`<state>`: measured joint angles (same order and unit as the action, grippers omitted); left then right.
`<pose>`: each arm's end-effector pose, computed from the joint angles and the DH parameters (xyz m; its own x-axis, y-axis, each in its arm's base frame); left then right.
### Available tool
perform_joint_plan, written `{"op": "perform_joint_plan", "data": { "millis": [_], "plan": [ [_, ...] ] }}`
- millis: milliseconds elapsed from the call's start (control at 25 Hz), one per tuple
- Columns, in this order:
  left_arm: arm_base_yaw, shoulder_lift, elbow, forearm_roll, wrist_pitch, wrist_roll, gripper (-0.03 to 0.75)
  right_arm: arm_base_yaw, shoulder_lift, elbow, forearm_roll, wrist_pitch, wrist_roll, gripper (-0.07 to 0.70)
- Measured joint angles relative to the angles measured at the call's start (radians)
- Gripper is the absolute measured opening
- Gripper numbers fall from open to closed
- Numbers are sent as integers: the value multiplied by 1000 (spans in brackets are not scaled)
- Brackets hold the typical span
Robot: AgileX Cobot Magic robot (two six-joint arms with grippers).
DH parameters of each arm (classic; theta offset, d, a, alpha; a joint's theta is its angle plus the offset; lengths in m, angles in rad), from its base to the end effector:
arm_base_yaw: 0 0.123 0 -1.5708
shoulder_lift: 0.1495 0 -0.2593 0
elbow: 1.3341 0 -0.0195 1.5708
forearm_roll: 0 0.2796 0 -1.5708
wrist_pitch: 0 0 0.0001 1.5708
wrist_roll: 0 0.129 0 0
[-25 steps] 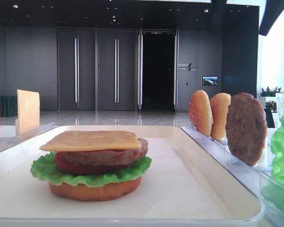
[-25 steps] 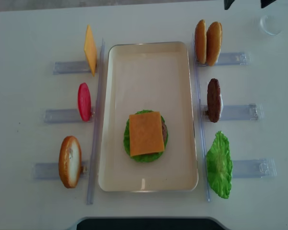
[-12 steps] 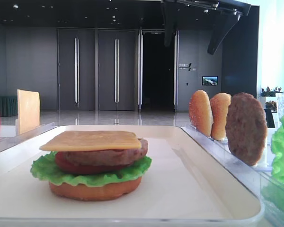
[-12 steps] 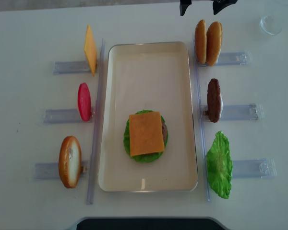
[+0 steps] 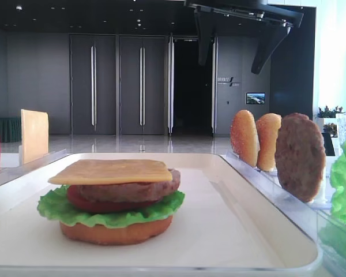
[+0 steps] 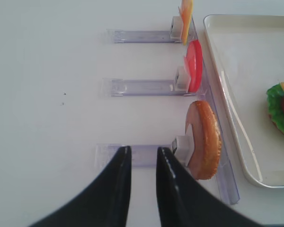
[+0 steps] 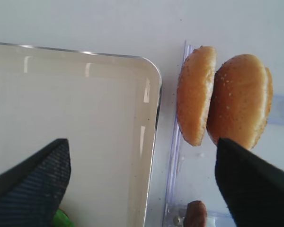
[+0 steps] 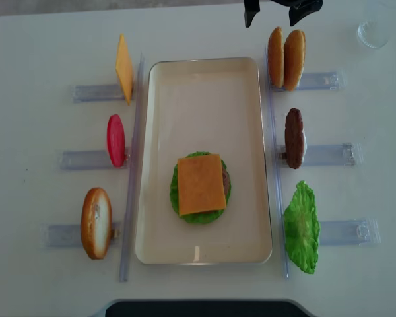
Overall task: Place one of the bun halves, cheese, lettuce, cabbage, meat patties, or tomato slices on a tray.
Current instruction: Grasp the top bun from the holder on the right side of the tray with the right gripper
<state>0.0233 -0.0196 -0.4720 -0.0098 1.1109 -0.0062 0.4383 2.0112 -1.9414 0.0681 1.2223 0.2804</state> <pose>0.0774 0.0007 0.2603 -0.5070 -0.0224 -0.8617 -0.0211 0.9997 -0.0136 0.4216 0.2067 0.2426 -0.9395 -0.1108 -0.3242 -0.1712 0.9715 0.1642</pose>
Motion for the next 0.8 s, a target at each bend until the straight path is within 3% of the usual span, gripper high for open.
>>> {"op": "perform_joint_plan", "data": {
  "millis": [800],
  "plan": [
    [0,0,0,0,0,0,140,0,16,0,-30,0,-25,587]
  ]
}}
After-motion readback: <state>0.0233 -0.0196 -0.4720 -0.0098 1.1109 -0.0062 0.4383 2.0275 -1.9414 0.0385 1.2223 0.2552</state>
